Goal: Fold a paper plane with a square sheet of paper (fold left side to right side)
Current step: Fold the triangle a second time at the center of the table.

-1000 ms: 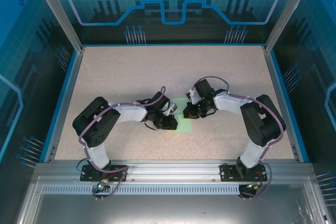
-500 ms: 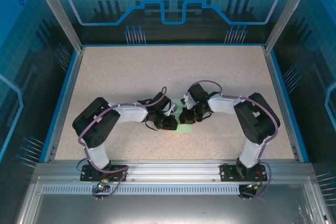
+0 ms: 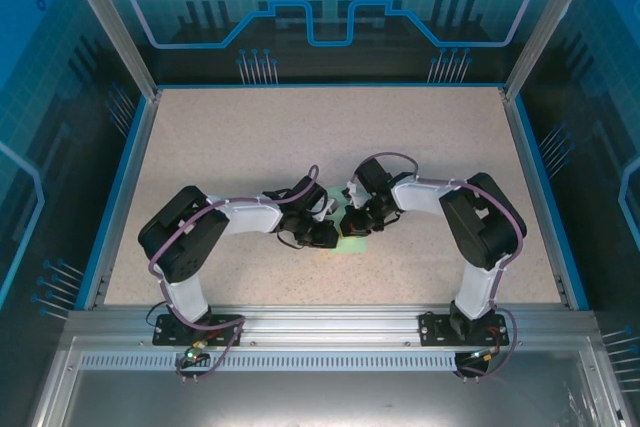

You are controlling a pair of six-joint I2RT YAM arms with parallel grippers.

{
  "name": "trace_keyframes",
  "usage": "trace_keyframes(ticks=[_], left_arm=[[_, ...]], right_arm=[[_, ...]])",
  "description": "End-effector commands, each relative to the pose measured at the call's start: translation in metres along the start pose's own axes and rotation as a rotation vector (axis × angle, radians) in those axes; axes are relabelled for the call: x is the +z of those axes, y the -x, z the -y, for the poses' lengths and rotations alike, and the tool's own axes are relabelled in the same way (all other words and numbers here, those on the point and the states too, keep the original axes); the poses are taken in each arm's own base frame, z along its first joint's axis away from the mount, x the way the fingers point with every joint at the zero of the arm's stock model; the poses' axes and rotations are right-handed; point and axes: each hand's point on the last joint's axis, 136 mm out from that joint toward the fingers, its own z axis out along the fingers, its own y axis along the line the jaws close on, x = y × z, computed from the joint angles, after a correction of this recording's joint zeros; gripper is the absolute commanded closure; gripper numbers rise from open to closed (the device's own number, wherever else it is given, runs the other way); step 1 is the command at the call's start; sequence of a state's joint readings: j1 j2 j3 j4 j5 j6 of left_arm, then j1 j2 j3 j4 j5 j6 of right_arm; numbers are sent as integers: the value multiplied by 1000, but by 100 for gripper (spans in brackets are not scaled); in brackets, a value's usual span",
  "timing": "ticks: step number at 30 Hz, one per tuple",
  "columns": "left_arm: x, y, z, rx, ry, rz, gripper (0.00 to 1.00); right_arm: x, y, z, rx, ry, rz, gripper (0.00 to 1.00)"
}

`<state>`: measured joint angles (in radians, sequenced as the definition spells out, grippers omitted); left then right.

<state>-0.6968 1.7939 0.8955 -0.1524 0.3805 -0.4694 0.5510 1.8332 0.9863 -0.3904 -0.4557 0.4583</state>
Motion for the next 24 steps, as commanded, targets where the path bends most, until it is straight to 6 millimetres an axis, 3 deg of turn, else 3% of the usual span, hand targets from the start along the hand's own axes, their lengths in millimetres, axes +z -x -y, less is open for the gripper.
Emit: trace_keyframes(ticks=[1,24], left_arm=[[13,-34,-38,-37,154,-103,85],[14,-40,-43,-47,158,-105,86]], right_arm=[[1,-4,21,-6,-101,-27,99],[-29,30,58,41,-136,28,99]])
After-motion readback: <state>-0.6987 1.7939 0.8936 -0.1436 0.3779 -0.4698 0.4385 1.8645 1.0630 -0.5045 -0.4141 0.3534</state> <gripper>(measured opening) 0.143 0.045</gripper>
